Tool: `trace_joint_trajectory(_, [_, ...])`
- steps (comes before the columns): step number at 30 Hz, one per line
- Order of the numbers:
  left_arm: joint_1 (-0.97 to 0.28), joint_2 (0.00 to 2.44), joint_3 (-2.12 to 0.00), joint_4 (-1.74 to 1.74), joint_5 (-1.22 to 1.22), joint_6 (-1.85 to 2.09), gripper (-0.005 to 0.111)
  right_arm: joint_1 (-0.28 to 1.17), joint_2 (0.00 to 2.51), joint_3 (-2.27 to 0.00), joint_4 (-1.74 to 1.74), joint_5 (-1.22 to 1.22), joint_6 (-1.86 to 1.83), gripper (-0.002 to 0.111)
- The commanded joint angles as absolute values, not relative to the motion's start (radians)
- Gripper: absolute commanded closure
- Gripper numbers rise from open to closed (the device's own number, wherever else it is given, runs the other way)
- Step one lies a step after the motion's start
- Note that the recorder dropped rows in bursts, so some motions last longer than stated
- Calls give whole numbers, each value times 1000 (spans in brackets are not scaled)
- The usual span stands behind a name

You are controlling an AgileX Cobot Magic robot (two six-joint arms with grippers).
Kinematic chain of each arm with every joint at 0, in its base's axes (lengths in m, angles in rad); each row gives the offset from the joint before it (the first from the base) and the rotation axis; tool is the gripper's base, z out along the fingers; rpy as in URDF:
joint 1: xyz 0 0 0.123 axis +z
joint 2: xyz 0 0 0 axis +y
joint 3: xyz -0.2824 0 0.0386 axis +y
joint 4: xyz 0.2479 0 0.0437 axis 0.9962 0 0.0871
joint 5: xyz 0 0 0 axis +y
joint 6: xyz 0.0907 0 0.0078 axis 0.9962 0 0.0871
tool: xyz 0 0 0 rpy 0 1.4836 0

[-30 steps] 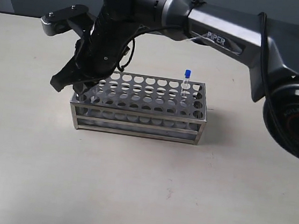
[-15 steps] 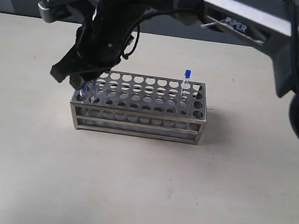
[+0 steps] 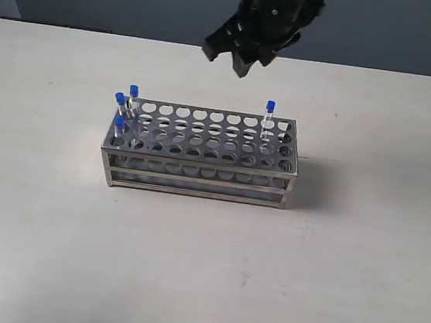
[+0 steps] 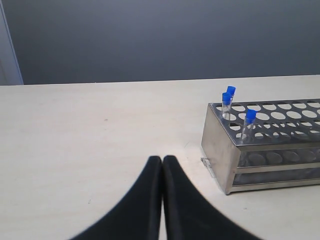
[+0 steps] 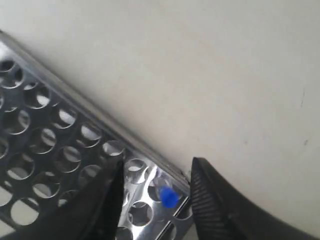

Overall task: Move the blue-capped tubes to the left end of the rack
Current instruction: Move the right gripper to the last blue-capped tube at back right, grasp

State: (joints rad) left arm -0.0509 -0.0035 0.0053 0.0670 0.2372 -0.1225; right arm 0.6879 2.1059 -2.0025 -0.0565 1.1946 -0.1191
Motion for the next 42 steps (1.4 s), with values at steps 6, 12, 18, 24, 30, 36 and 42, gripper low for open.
trace_joint_trajectory(6, [-62,0,0,68,231,-123,106,582,2180,-1997,38,1221,-132,66])
trace_joint_trajectory(12, [-62,0,0,68,231,-123,106,582,2214,-1997,52,1221,-134,66])
trace_joint_trajectory(18, [-62,0,0,68,231,-123,106,554,2237,-1997,50,1221,-139,66])
trace_joint_trajectory(24, [-62,0,0,68,231,-123,106,535,2261,-1997,77,1221,-141,66])
trace_joint_trajectory(30, [-62,0,0,68,231,-123,106,535,2261,-1997,129,1221,-168,88])
trace_joint_trajectory(36, [-62,0,0,68,231,-123,106,535,2261,-1997,116,1221,-168,104])
trace_joint_trajectory(42, [-62,0,0,68,231,-123,106,535,2261,-1997,116,1221,-168,85])
